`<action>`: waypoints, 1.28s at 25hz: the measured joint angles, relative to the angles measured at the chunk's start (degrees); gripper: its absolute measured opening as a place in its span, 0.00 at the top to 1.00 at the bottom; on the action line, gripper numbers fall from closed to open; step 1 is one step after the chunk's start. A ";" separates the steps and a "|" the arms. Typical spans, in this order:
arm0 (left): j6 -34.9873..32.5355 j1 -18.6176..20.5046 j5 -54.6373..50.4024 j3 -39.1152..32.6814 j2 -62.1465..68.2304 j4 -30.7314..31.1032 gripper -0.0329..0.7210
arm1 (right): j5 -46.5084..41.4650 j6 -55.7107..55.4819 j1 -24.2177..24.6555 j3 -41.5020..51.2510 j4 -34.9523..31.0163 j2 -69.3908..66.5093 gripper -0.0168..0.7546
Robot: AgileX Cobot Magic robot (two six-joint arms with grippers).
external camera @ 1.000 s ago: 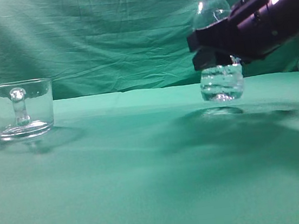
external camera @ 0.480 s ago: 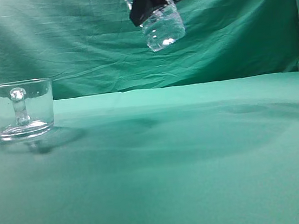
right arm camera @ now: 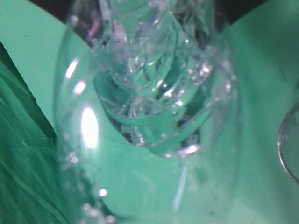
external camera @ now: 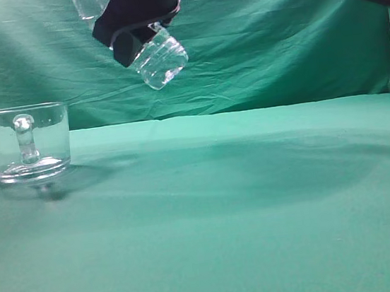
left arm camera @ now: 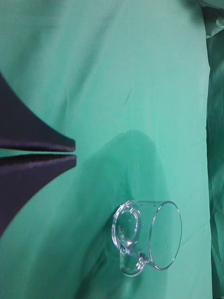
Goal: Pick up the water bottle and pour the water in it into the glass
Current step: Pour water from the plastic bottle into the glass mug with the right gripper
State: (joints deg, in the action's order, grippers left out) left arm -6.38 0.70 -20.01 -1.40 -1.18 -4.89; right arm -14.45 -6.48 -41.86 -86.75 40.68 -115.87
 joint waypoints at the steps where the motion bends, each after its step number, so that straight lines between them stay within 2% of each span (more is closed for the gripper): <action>1: 0.00 0.00 0.00 0.00 0.00 0.00 0.96 | -0.66 0.10 -0.48 -1.34 1.09 -1.23 0.59; 7: 0.00 0.00 0.00 0.00 0.00 0.00 0.96 | -4.08 0.32 -2.92 -6.18 11.52 -6.72 0.59; 20: 0.00 0.00 0.00 0.00 0.00 0.00 0.96 | -4.21 0.33 -3.41 -6.93 34.21 -8.96 0.59; 32: 0.00 0.00 0.00 0.00 0.00 0.00 0.96 | -4.66 0.43 -3.41 -6.93 46.70 -8.96 0.59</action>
State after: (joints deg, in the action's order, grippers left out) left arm -6.38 0.70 -20.01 -1.40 -1.18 -4.89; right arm -19.10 -6.05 -45.27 -93.68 87.38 -124.83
